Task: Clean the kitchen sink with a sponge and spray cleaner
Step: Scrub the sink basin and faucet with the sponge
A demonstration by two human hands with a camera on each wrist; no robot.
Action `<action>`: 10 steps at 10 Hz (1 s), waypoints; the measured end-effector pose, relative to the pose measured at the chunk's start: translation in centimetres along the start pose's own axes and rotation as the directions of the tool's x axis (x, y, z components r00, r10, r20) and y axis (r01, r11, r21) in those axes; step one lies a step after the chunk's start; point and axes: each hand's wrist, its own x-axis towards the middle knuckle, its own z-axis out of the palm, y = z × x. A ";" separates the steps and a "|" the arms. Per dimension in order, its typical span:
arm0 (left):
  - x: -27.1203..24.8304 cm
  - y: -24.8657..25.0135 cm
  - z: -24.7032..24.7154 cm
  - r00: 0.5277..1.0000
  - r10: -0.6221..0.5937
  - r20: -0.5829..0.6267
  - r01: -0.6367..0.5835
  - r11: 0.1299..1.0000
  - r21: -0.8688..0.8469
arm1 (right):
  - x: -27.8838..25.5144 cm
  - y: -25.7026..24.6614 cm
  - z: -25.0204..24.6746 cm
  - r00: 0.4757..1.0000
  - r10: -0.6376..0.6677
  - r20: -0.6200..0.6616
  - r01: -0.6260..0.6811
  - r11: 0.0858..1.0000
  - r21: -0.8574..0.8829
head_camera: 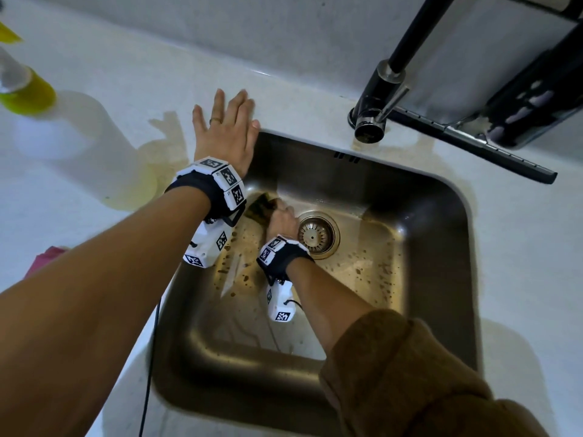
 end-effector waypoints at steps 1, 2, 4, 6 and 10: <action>0.0 0.0 -0.1 1.000 -0.002 0.007 0.002 1.000 -0.021 | -0.9 -0.4 0.5 0.991 -0.112 0.069 0.105 0.990 0.097; -0.1 0.0 -0.2 1.000 0.002 0.007 -0.002 1.000 -0.028 | -1.7 1.4 0.3 0.990 -0.137 0.024 0.126 0.956 0.266; -0.2 0.0 -0.1 1.000 0.002 -0.002 -0.002 0.999 -0.037 | 0.5 7.5 -4.5 0.930 0.234 -0.285 -0.169 0.957 0.235; 0.0 -0.1 0.2 1.000 0.008 -0.019 -0.008 1.000 -0.024 | 1.2 7.9 -4.5 0.929 0.305 -0.211 -0.306 0.952 0.026; 0.0 -0.1 0.1 1.000 0.007 0.005 -0.007 1.000 0.000 | 0.0 0.2 0.3 0.979 -0.200 0.043 0.203 0.975 -0.091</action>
